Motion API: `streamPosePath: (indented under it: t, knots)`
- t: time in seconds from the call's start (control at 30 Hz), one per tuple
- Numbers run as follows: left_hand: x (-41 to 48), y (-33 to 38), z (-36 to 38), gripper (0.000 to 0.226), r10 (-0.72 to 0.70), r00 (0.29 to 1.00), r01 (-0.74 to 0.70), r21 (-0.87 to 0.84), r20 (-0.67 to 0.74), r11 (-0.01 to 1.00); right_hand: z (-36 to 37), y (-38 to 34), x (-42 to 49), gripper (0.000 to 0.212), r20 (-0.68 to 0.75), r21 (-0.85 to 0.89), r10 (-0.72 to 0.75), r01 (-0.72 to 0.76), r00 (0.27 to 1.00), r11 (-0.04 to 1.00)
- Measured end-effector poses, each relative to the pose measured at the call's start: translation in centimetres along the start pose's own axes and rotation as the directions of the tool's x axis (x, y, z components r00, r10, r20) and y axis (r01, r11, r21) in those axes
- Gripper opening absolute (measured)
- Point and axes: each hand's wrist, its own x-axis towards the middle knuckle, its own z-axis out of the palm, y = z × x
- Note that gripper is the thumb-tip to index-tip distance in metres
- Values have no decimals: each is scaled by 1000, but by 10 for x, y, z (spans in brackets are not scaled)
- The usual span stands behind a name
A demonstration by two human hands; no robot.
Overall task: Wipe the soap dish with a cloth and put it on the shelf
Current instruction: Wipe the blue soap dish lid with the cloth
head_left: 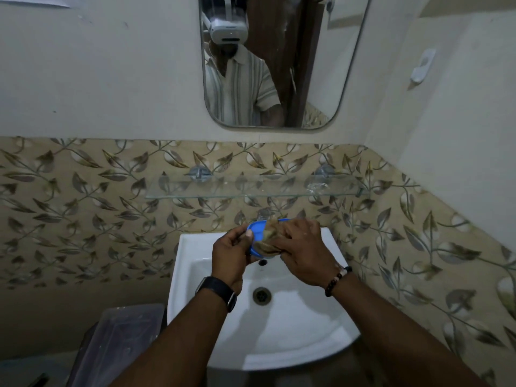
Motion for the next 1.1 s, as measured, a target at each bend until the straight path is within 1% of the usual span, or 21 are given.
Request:
streamPosePath:
  t: [0.07,0.1,0.13,0.17,0.23,0.3,0.33,0.37,0.47,0.57,0.67,0.77,0.87,0.97,1.03,1.1]
  knots:
    - [1,-1,-3,29,18,999,-18,0,-34,1000,-3,5,1,28,-69,-164,37,-48,997,985]
    - [2,-2,-5,29,26,999,-27,-4,-47,1000,-4,6,0,25,-101,-224,77,-98,992,970]
    - [1,-3,-7,28,31,998,-31,-7,-55,999,-2,4,-2,22,-125,-245,118,-146,985,958]
    - [0,-4,-9,27,30,998,-31,-8,-54,999,1,-1,-3,19,-135,-225,147,-175,980,958]
    - [-5,-7,-8,23,22,999,-22,-6,-31,1000,11,-20,-5,23,-83,-97,171,-179,982,979]
    - [-10,-12,-6,22,15,1000,-15,5,-7,1000,18,-39,-6,30,-26,15,130,-130,991,991]
    - [-12,-13,-6,22,12,1000,-12,13,-1,1000,18,-43,-6,32,-17,26,104,-103,994,994]
    - [-13,-14,-6,21,16,1000,-16,27,7,999,18,-41,-7,33,-18,-8,76,-76,997,997]
    - [-17,-13,-8,20,44,998,-50,112,54,993,15,-22,-8,36,0,-227,16,-16,1000,974]
    - [-18,-8,-9,20,65,995,-74,133,71,988,10,-13,-9,40,16,-322,36,-29,999,946]
    - [-14,-2,-13,19,90,995,-93,107,31,990,6,-15,-7,40,-14,-380,97,-95,995,920]
    - [-13,1,-13,18,112,994,-112,75,-2,991,0,-23,-4,35,-26,-384,195,-190,980,903]
    - [-11,0,-13,17,121,992,-119,44,-40,992,-3,-42,-4,25,-44,-374,265,-262,963,890]
    - [-13,-6,-15,24,97,994,-94,49,-54,994,-1,-62,-7,18,-17,-343,378,-361,926,867]
    - [-16,-12,-14,27,80,995,-78,40,-58,996,-2,-70,-6,16,1,-289,453,-434,891,854]
    - [-21,-16,-11,27,67,996,-65,37,-55,997,2,-76,-5,20,25,-188,489,-476,872,859]
